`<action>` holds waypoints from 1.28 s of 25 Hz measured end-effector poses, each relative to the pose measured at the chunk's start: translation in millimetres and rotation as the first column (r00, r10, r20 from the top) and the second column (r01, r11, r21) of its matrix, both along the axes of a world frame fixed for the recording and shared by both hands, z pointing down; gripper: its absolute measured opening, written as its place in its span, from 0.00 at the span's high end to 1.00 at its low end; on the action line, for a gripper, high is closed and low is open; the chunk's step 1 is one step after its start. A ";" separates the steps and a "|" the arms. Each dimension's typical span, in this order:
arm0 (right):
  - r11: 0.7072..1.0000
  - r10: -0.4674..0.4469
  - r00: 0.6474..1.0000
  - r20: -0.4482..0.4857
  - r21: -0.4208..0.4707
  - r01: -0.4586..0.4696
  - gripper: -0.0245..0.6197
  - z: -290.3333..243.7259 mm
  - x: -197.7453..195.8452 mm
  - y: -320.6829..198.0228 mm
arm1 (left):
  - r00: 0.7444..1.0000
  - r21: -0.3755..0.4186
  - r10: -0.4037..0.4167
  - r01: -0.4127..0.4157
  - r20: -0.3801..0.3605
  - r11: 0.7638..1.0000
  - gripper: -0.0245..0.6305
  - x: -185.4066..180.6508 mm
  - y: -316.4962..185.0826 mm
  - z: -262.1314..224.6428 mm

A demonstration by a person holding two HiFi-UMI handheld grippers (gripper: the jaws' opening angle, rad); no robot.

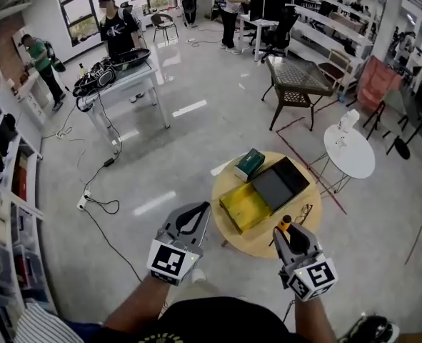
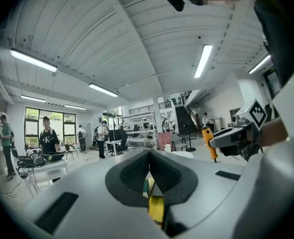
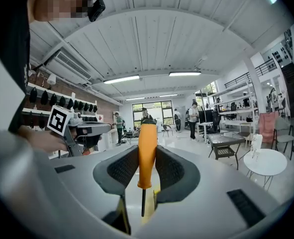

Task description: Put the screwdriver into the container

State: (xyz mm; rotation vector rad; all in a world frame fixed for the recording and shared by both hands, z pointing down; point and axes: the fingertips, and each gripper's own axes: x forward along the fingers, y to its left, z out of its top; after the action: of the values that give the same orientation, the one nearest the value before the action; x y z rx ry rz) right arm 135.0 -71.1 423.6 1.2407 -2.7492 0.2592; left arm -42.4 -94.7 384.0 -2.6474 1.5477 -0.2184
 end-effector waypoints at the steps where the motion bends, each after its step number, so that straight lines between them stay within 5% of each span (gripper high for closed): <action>1: 1.000 0.007 1.000 0.001 -0.002 -0.007 0.78 0.5 -2.2 -3.2 | 1.000 0.001 0.010 -0.010 -0.001 1.000 0.94 -1.5 -4.7 0.7; 32: 0.979 0.202 0.976 -0.079 -0.002 -0.203 0.78 -7.8 -88.2 -68.4 | 0.966 -0.001 0.246 -0.247 -0.078 0.969 0.94 -68.6 -102.5 14.0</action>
State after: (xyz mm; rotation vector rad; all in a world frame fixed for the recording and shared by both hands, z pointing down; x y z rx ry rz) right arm 46.9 -139.5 415.8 1.4972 -2.5541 0.2363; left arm -111.0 -197.2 398.0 -2.8537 1.2197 -0.1099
